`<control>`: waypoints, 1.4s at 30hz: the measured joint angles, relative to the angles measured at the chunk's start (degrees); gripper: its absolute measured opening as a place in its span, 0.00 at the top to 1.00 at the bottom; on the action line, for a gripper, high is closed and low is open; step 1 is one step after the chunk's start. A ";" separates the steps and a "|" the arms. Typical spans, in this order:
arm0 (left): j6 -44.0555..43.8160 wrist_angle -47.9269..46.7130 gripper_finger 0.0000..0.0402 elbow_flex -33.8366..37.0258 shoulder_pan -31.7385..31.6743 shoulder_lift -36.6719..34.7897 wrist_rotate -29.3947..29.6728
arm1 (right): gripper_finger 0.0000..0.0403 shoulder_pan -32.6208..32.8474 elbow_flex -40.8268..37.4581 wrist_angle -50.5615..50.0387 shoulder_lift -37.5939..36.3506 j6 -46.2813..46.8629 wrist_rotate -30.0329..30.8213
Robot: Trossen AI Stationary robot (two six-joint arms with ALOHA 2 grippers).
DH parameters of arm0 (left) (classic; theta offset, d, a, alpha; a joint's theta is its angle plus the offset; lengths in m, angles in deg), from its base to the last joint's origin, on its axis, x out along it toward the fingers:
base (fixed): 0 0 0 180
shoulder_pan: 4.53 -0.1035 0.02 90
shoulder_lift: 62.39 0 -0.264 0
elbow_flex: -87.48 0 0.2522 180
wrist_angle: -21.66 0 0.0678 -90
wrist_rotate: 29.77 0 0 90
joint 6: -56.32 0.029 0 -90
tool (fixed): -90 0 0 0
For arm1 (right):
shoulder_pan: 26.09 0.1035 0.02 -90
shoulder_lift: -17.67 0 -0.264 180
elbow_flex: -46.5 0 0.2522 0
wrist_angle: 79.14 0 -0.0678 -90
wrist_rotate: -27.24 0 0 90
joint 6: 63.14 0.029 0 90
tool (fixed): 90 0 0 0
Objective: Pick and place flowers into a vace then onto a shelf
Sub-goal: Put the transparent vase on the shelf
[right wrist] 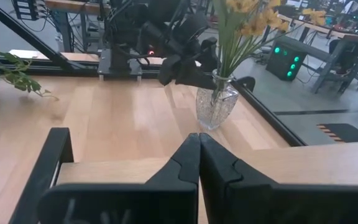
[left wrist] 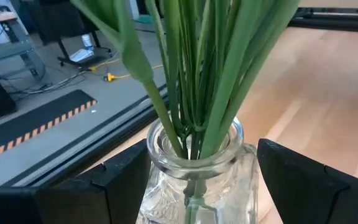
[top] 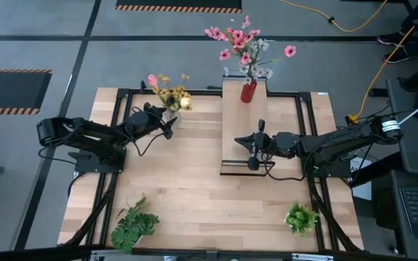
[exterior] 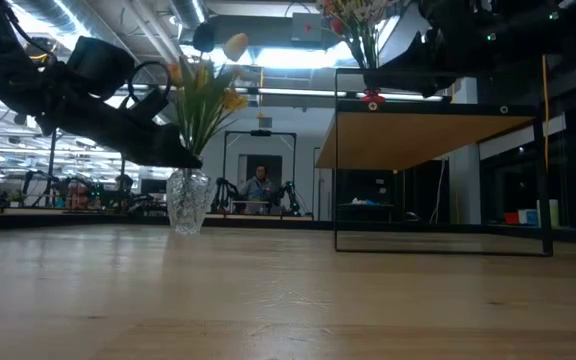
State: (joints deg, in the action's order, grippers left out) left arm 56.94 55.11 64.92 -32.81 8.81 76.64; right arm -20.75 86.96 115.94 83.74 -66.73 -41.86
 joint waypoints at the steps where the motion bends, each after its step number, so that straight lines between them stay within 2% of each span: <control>1: 0.02 -0.22 0.30 0.00 -0.28 0.00 -0.65 | 0.99 0.00 0.02 -0.10 0.00 -0.02 0.00; 6: 0.59 -0.54 0.30 0.00 -2.05 0.25 -6.21 | 0.99 0.00 0.02 -0.15 0.00 -0.07 0.00; 13: 2.58 -0.25 0.30 0.00 -4.76 1.40 -8.90 | 0.99 0.00 0.02 -0.17 0.00 -0.09 0.00; 29: 4.87 2.31 0.30 -0.15 -6.09 1.49 -10.30 | 0.99 0.00 0.02 -0.22 -0.02 -0.11 0.00; 33: 4.64 1.94 0.36 -0.17 -6.09 1.49 -10.04 | 0.99 0.00 0.02 -0.24 -0.02 -0.11 0.00; 42: 2.89 1.24 0.61 -0.26 -6.07 1.42 -8.68 | 0.99 0.00 0.04 -0.24 -0.02 -0.11 0.00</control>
State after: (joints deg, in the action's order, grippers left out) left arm 59.83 56.35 64.66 -38.88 10.23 67.96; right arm -20.75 87.01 115.70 83.71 -66.84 -41.86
